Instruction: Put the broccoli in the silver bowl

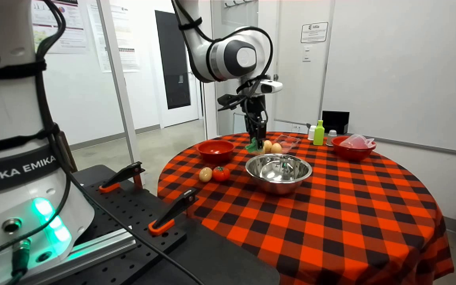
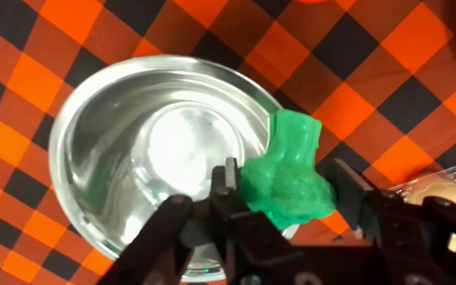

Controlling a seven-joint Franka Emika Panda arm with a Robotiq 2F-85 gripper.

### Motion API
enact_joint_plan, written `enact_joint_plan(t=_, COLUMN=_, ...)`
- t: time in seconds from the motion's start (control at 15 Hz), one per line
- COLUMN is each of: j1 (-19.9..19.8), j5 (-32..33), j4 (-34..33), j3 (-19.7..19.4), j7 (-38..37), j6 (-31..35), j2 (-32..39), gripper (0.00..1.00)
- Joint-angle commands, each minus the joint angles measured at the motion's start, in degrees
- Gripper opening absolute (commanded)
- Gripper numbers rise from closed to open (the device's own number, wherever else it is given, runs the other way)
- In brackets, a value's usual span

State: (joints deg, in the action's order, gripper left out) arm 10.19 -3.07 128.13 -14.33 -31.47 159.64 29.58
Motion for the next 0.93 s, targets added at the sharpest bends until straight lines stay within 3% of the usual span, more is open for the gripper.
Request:
enact_joint_plan(t=0.0, j1=-1.8, j5=-0.8, j4=3.0, j3=-1.4, j7=-1.2, j6=2.2, j2=-1.9, gripper=0.32)
enact_joint_plan(t=0.4, j1=-6.0, j5=-2.7, j4=2.0, j3=-1.6, j7=-1.7, j6=3.7, j2=2.3, gripper=0.32)
enact_joint_plan(t=0.87, j1=-8.9, j5=-11.6, j4=-1.1, j3=0.5, j7=-4.6, j6=10.8, j2=9.9, gripper=0.32)
